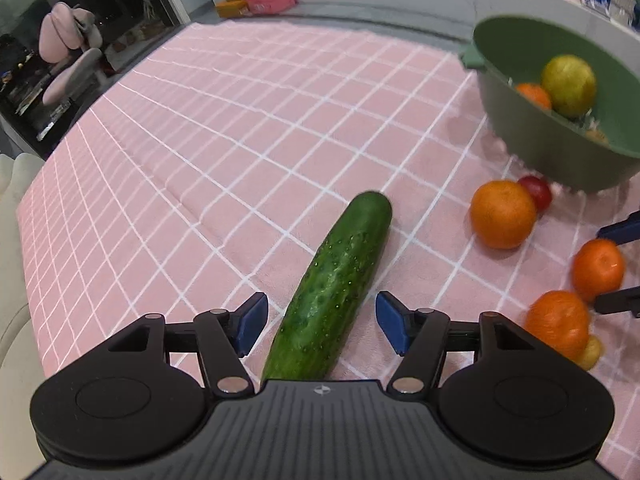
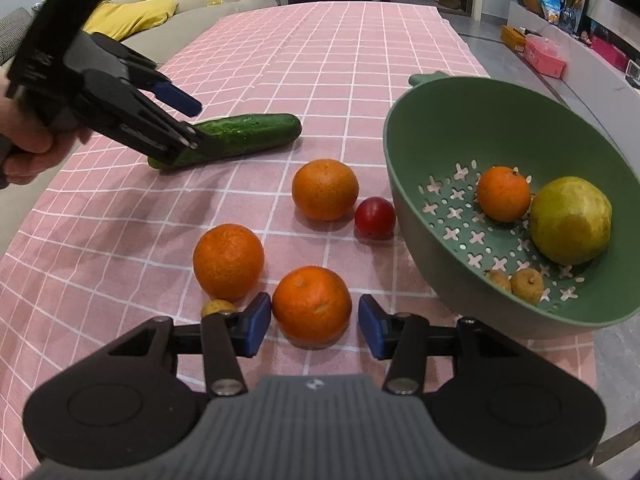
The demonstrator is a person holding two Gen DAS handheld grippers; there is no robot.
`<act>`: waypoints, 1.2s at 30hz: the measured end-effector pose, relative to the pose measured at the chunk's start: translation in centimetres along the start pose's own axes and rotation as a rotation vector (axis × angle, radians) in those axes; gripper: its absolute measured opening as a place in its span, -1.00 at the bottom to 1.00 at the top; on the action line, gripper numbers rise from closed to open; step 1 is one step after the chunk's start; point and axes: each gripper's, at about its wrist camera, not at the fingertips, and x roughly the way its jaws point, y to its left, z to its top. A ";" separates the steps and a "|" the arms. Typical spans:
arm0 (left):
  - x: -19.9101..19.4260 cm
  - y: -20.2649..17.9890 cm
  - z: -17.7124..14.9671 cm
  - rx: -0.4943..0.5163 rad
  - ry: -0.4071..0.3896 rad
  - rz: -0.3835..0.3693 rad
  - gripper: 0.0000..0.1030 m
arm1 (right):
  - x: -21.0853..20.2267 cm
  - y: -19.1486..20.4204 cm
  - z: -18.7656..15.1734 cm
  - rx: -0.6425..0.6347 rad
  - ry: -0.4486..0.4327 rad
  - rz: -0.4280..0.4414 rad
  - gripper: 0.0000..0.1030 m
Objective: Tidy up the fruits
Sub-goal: 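Grasp the cucumber with the left tool while the right tool grasps an orange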
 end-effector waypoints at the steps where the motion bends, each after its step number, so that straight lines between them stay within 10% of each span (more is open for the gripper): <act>1: 0.4 0.0 0.0 0.004 0.006 -0.002 0.42 | 0.1 -0.1 0.0 0.003 0.003 0.004 -0.11; 14: 2.0 1.5 1.0 -0.024 0.015 -0.119 0.09 | 0.8 -0.4 0.3 0.002 0.024 0.023 -0.11; 36: -0.2 2.2 0.8 -0.106 -0.032 -0.048 -0.12 | 0.6 -0.5 1.0 0.006 0.022 0.055 -0.22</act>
